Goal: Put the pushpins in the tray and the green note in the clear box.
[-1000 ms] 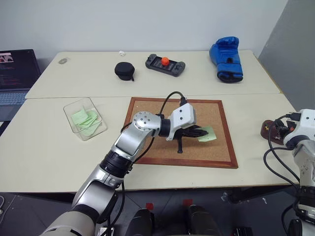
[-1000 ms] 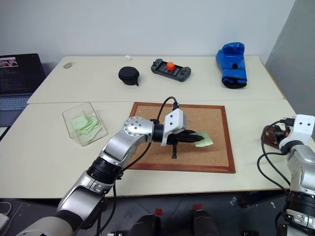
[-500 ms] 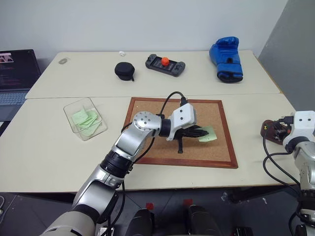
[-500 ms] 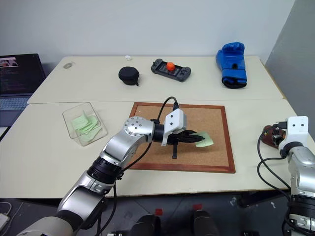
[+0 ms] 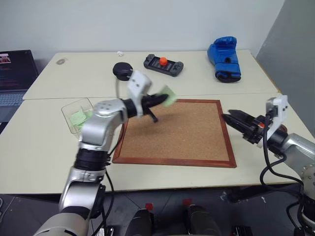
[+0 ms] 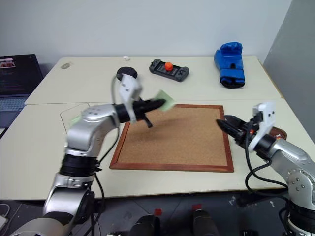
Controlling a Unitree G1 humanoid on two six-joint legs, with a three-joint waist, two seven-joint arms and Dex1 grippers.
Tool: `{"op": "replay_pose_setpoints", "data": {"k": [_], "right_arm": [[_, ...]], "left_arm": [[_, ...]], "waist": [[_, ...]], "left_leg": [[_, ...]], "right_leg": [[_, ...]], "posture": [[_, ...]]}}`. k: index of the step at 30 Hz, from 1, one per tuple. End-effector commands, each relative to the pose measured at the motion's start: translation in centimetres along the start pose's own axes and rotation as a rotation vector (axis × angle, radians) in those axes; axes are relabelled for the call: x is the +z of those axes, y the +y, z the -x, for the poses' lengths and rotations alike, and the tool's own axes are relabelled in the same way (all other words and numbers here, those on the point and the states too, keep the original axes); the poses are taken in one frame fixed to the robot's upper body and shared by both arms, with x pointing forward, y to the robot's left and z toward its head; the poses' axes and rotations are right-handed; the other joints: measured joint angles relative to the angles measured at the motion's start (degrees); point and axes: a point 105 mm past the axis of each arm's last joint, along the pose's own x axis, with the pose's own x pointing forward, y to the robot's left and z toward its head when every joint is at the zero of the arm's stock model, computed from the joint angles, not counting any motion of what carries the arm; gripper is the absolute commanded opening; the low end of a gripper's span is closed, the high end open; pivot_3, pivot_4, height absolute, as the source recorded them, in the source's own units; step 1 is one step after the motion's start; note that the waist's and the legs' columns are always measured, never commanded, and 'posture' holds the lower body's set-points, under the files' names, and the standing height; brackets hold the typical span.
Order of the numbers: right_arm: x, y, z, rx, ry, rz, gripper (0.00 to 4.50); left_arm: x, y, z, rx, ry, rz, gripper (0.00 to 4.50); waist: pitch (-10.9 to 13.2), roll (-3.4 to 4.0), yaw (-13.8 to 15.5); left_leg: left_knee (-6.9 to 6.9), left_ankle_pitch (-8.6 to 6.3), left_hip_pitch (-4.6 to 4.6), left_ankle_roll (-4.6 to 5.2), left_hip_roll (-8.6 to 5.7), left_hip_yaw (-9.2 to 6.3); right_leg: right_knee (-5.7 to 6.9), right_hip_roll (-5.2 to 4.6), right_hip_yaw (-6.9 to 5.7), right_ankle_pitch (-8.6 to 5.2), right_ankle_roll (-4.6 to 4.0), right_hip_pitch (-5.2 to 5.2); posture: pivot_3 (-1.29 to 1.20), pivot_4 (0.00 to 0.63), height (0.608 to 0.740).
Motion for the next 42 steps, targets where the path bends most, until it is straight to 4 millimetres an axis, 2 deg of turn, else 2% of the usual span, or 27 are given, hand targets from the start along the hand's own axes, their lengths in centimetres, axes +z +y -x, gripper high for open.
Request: {"op": "replay_pose_setpoints", "data": {"k": [1, 4, 7, 10, 12, 15, 20, 24, 25, 32, 40, 41, 42], "right_arm": [[2.0, 4.1, -1.9, 0.190, -0.042, 0.096, 2.02], [2.6, 5.9, -3.5, 0.291, -0.055, 0.139, 2.02], [2.8, 6.7, -4.5, 0.344, -0.061, 0.148, 2.02], [2.5, 7.2, -5.5, 0.387, -0.064, 0.172, 2.02], [2.4, 7.2, -5.9, 0.399, -0.064, 0.179, 2.02], [2.4, 7.1, -6.3, 0.388, -0.073, 0.187, 2.02], [2.6, 6.6, -6.3, 0.352, -0.084, 0.197, 2.02], [2.6, 6.3, -6.0, 0.323, -0.085, 0.201, 2.05], [2.6, 6.2, -6.0, 0.308, -0.083, 0.205, 2.05], [2.7, 5.6, -5.8, 0.260, -0.088, 0.197, 2.05], [2.6, 5.1, -6.1, 0.234, -0.088, 0.201, 2.05], [2.7, 5.1, -6.0, 0.233, -0.089, 0.201, 2.05], [2.6, 5.1, -6.0, 0.229, -0.089, 0.201, 2.05]], "left_arm": [[1.6, 3.6, 3.9, 0.293, -0.037, 0.004, 0.00], [1.1, 7.1, 7.7, 0.562, -0.021, 0.026, 0.00], [0.0, 9.6, 10.4, 0.737, 0.007, 0.039, 0.00], [-1.0, 13.0, 14.1, 0.980, 0.004, 0.048, 0.00], [-1.7, 14.1, 15.1, 1.059, -0.015, 0.106, 0.00], [-3.4, 14.6, 14.5, 1.073, 0.002, 0.154, 0.00], [-5.2, 14.2, 13.0, 1.018, 0.030, 0.171, 0.00], [-6.1, 14.6, 13.5, 1.059, 0.039, 0.208, 0.71], [-6.0, 14.7, 13.6, 1.068, 0.033, 0.206, 1.01], [-5.6, 14.2, 13.1, 1.043, 0.023, 0.205, 2.18], [-5.4, 13.5, 12.7, 1.032, 0.027, 0.199, 3.76], [-5.3, 13.4, 12.7, 1.030, 0.029, 0.192, 4.14], [-4.9, 13.1, 12.7, 1.016, 0.036, 0.153, 4.14]], "waist": [[0.02, -0.04, 0.31], [0.12, -0.21, 0.27], [0.18, -0.31, 0.45], [0.19, -0.34, 0.61], [0.25, -0.44, 0.69], [0.27, -0.52, 0.91], [0.27, -0.53, 0.90], [0.28, -0.54, 0.67], [0.28, -0.54, 0.54], [0.28, -0.54, 0.48], [0.28, -0.53, 0.50], [0.28, -0.54, 0.50], [0.28, -0.54, 0.46]], "left_leg": [[0.01, 0.00, -0.01, 0.00, 0.02, -0.07], [0.03, 0.00, -0.02, 0.00, 0.02, -0.22], [0.01, 0.00, -0.02, -0.01, 0.01, -0.36], [0.00, 0.00, -0.04, -0.01, 0.00, -0.41], [0.02, 0.01, -0.07, -0.02, -0.02, -0.43], [0.07, 0.01, -0.17, -0.02, -0.05, -0.52], [0.07, 0.02, -0.30, -0.04, -0.08, -0.61], [0.05, 0.02, -0.31, -0.04, -0.05, -0.63], [0.05, 0.02, -0.32, -0.04, -0.03, -0.64], [0.05, 0.02, -0.32, -0.04, -0.03, -0.63], [0.05, 0.02, -0.32, -0.04, -0.04, -0.61], [0.05, 0.02, -0.32, -0.04, -0.04, -0.60], [0.06, 0.02, -0.32, -0.04, -0.04, -0.61]], "right_leg": [[0.00, -0.05, 0.00, 0.00, 0.00, 0.00], [-0.01, -0.09, 0.01, -0.02, 0.05, -0.02], [-0.01, -0.06, -0.15, -0.02, 0.04, -0.02], [-0.02, -0.13, -0.14, -0.02, 0.04, -0.03], [-0.03, -0.17, -0.15, -0.02, 0.04, -0.03], [-0.03, -0.20, -0.24, -0.01, 0.03, -0.04], [-0.04, -0.25, -0.30, 0.00, 0.02, -0.12], [-0.03, -0.26, -0.30, 0.00, 0.01, -0.14], [-0.03, -0.26, -0.30, 0.00, 0.01, -0.16], [-0.01, -0.25, -0.29, 0.00, 0.01, -0.17], [-0.01, -0.25, -0.28, 0.00, 0.01, -0.17], [-0.01, -0.24, -0.28, 0.00, 0.01, -0.17], [-0.01, -0.24, -0.28, 0.00, 0.02, -0.17]], "posture": [[0.00, 0.150, 0.740], [0.00, 0.150, 0.740], [0.00, 0.150, 0.740], [0.00, 0.150, 0.740], [0.00, 0.150, 0.740], [0.00, 0.150, 0.740], [0.00, 0.150, 0.740], [0.00, 0.150, 0.740], [0.00, 0.150, 0.740], [0.00, 0.150, 0.740], [0.00, 0.150, 0.740], [0.00, 0.150, 0.740], [0.00, 0.150, 0.740]]}}
